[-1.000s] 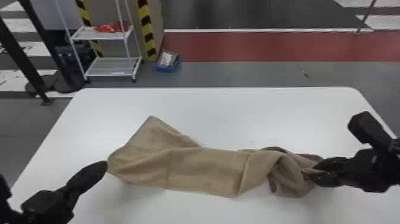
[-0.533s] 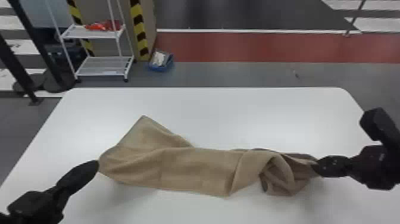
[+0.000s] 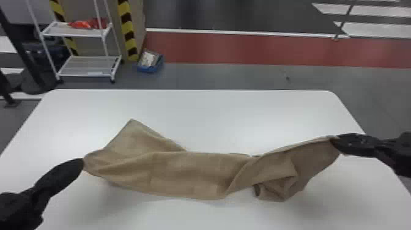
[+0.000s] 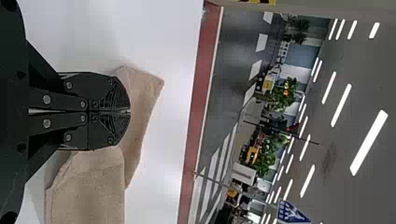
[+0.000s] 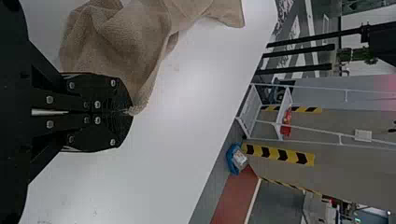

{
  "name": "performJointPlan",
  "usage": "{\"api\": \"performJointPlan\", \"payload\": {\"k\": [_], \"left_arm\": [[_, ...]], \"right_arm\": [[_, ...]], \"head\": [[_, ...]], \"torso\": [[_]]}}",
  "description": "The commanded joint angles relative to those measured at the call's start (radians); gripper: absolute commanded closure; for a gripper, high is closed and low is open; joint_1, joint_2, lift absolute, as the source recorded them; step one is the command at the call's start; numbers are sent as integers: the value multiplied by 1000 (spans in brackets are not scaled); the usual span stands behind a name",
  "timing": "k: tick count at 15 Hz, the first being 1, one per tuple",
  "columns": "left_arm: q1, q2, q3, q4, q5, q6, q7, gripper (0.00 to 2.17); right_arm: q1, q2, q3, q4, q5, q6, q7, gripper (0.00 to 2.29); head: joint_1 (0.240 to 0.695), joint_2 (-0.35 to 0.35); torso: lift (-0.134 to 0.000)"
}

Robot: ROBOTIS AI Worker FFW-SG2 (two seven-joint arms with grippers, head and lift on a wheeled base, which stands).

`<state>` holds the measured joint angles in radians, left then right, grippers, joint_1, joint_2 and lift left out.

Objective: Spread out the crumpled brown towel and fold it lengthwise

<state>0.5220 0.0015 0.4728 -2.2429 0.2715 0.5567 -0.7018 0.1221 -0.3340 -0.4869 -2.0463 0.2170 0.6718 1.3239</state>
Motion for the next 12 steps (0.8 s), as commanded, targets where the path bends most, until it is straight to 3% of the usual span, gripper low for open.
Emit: {"api": "performJointPlan", "payload": {"k": [1,5,9,11,12], "left_arm": [[-25,-4,-2,-46,-2,47,1,1376],[-117,-4,7,-139,-29,231,2,1379],[-316,-4,-20,-156,-69,489,18,1376],[-470,-4,-95,-112,-187,587,36,1376],[-540,-4,-118,-69,-221,627,41,1376]], "right_arm": [[-12,7,-56,-3,-93,-10,-42,1325],[-73,10,-99,-3,-154,-4,-187,1325],[-144,1,-22,5,-156,-1,-339,1325],[-219,-13,44,46,-125,9,-404,1325],[-254,-16,73,68,-116,18,-439,1322]], "head": [[695,-84],[695,-124],[695,-155],[695,-154],[651,-151]], "torso": [[-124],[-124],[-124],[-124],[-124]]}}
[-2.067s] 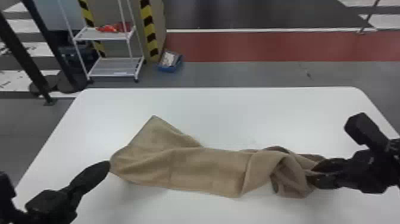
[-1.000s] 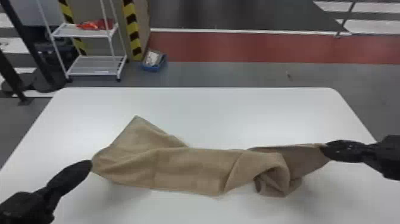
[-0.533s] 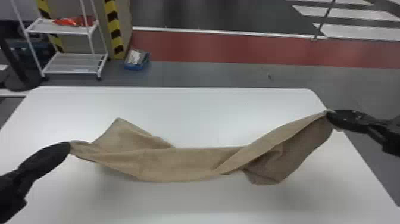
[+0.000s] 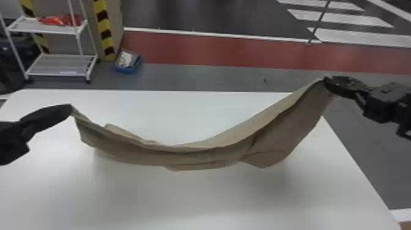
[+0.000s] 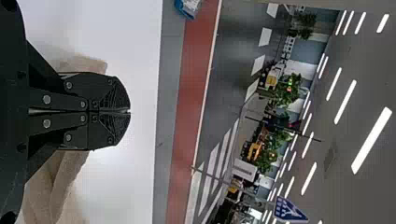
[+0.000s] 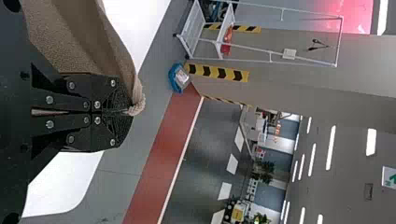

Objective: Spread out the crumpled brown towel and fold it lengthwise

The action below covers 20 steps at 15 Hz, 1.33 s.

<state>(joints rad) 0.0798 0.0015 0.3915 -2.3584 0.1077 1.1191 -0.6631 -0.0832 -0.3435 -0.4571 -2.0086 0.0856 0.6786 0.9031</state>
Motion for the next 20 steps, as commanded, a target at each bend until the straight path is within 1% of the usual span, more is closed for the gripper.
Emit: {"api": "performJointPlan", "payload": {"k": [1,2,3,5,6,8,9,10,12,13,14,15,16,17,18,19,20], "left_arm": [[-176,-4,-71,117,-98,77,11,1376],[-255,-4,-100,191,-132,77,26,1376],[-331,-4,-106,275,-138,74,30,1376],[-482,-4,-105,432,-143,71,42,1376],[-558,-2,-105,505,-143,55,53,1376],[-698,32,-105,646,-146,28,63,1376],[-755,43,-106,703,-148,0,74,1376],[-798,49,-109,739,-161,-12,79,1376],[-841,55,-123,763,-172,-12,77,1376],[-835,55,-123,757,-172,-9,73,1376],[-801,54,-118,715,-157,-6,63,1376],[-724,54,-108,627,-141,-3,54,1376],[-635,54,-99,544,-129,0,45,1376],[-522,55,-79,456,-106,-6,45,1376],[-427,55,-51,393,-83,-9,40,1376],[-324,55,-16,326,-46,-18,31,1376],[-221,54,29,277,1,-74,23,1376]], "right_arm": [[-93,-11,86,65,31,14,-50,1315],[-142,-17,126,114,57,14,-87,1315],[-201,-20,164,171,72,11,-116,1312],[-316,-20,198,295,88,-4,-185,1315],[-389,-22,207,363,86,-4,-202,1315],[-517,-23,229,476,105,-7,-224,1315],[-573,-22,242,525,115,-14,-230,1315],[-616,-17,248,557,125,-14,-234,1315],[-659,-15,253,580,125,-14,-244,1315],[-659,-17,253,577,117,-14,-244,1315],[-632,-20,250,547,100,-1,-242,1315],[-550,-29,236,465,66,14,-228,1315],[-446,-54,216,383,33,14,-217,1315],[-322,-65,181,309,10,-1,-196,1315],[-224,-72,155,261,-4,-41,-167,1315],[-105,-75,121,212,-18,-121,-159,1315],[0,-75,78,169,-24,-201,-127,1315]], "head": [[631,-150],[609,-147],[589,-143],[554,-138],[516,-137],[472,-138],[444,-138],[393,-133],[348,-125],[327,-123],[314,-122],[301,-122],[303,-121],[316,-120],[342,-120],[381,-119],[420,-118]], "torso": [[-124],[-124],[-124],[-124],[-124],[-124],[-124],[-124],[-124],[-124],[-124],[-124],[-124],[-124],[-124],[-124],[-124]]}}
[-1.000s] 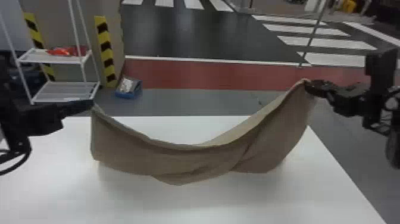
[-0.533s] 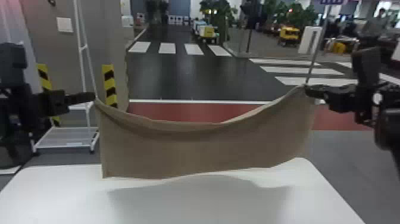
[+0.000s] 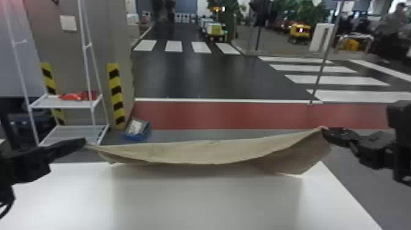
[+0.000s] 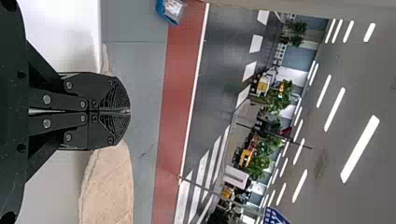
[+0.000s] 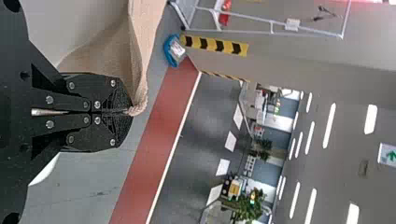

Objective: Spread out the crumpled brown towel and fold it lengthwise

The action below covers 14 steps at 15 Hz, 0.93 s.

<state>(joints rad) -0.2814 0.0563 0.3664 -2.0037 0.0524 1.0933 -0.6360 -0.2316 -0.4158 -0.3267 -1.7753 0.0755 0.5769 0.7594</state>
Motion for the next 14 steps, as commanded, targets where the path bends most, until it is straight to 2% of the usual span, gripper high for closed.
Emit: {"api": "performJointPlan", "payload": {"k": [1,4,5,6,7,9,12,14], "left_arm": [[222,-1,86,-107,90,-91,-7,1376],[458,-24,138,-139,116,-315,-25,1376],[518,-29,141,-136,121,-391,-25,1376],[567,-43,163,-125,124,-456,-31,1376],[604,-59,192,-121,124,-490,-51,1376],[668,-59,244,-109,124,-579,-71,1376],[688,-59,299,-112,121,-569,-77,1376],[631,-59,283,-118,70,-480,-79,1376]], "right_arm": [[244,-4,-83,-101,-34,-154,37,1315],[457,-6,-146,-158,-52,-354,81,1315],[505,-4,-156,-161,-62,-397,97,1315],[554,-4,-172,-162,-63,-455,127,1315],[603,-4,-183,-167,-65,-519,146,1315],[675,-4,-207,-168,-85,-602,178,1315],[684,-11,-238,-145,-117,-620,202,1315],[650,-15,-242,-118,-103,-611,241,1315]], "head": [[513,-114],[614,-98],[679,-86],[695,-79],[695,-69],[695,-50],[695,13],[695,35]], "torso": [[-124],[-124],[-124],[-124],[-124],[-124],[-124],[-124]]}}
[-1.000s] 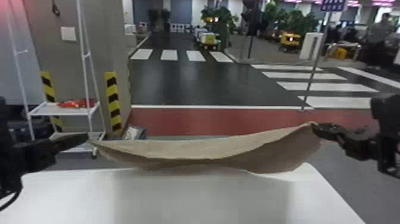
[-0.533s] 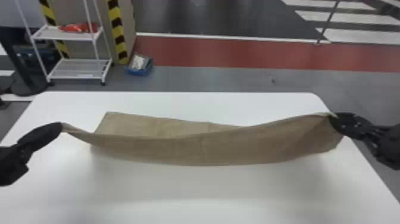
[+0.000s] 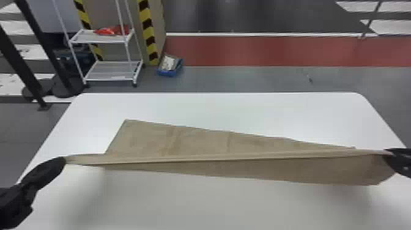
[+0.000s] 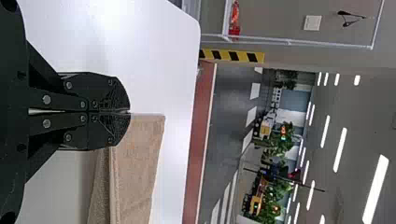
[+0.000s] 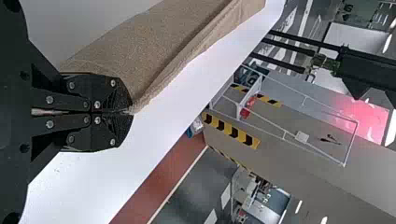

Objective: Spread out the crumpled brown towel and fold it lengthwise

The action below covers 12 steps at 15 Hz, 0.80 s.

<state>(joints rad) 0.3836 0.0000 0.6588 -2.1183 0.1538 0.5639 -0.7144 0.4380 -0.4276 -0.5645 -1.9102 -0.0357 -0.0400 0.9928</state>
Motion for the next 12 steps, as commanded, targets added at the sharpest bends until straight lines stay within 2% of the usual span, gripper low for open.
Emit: {"api": "performJointPlan", "payload": {"k": [1,4,7,10,12], "left_arm": [[-80,-3,-44,1,-83,86,0,1376],[-236,-3,-183,66,-252,175,1,1376],[-385,-3,-321,190,-382,227,18,1376],[-508,6,-389,308,-438,307,30,1376],[-562,9,-400,371,-461,310,50,1376]], "right_arm": [[-27,-6,6,27,28,15,15,1315],[-110,-11,67,85,92,67,18,1315],[-197,-14,106,148,131,147,36,1315],[-248,-14,132,204,171,183,38,1315],[-272,-11,140,247,160,187,38,1315]], "head": [[695,33],[695,6],[695,-52],[695,-92],[695,-120]], "torso": [[-124],[-124],[-124],[-124],[-124]]}}
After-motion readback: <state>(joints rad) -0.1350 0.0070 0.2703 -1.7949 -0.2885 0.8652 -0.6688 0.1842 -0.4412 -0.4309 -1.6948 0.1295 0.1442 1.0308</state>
